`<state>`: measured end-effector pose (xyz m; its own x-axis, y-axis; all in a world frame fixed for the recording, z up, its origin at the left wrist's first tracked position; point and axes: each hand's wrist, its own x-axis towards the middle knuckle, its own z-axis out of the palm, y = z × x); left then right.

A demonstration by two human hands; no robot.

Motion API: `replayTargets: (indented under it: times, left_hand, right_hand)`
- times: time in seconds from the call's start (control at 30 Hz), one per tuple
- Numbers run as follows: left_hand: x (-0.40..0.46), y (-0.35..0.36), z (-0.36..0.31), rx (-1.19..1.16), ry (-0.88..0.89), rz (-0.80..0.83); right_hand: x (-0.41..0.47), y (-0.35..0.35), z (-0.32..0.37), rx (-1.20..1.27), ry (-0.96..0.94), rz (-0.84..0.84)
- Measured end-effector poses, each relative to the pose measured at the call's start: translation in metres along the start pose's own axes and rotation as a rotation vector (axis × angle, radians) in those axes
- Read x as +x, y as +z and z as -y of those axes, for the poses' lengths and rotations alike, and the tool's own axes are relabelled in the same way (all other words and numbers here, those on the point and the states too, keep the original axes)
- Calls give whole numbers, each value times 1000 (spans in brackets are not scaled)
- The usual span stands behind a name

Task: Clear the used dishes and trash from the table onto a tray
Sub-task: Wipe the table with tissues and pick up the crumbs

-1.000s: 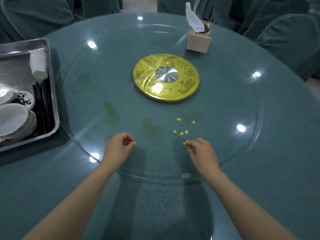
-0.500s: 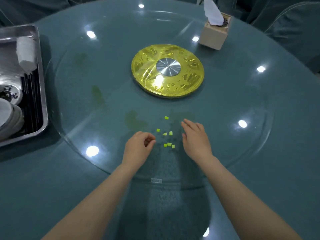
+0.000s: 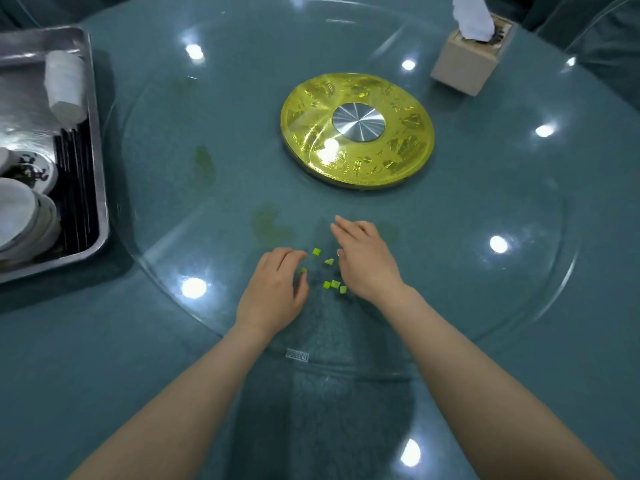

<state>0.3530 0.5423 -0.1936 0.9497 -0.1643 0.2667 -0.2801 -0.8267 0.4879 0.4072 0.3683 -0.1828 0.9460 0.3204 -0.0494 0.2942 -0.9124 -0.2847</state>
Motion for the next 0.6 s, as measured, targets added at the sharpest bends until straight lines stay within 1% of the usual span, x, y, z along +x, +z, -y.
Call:
replayTargets:
  times: [0.1, 0.23, 0.3, 0.43, 0.53, 0.6]
  left_hand:
    - [0, -4, -1, -5, 6, 22]
    - [-1, -9, -5, -15, 30, 75]
    - [-1, -9, -6, 49, 64, 139]
    - [3, -1, -8, 155, 109, 310]
    - [2, 10, -16, 204, 98, 403]
    - [-1, 12, -26, 201, 125, 374]
  right_hand:
    - [-9, 0, 3, -6, -37, -38]
    - [-43, -1, 2, 106, -132, -76]
    - [-57, -2, 1, 121, -137, -81]
    - [-64, -5, 4, 64, -131, -57]
    - [-66, -7, 4, 30, -188, -145]
    - [-71, -7, 2, 61, -185, -199]
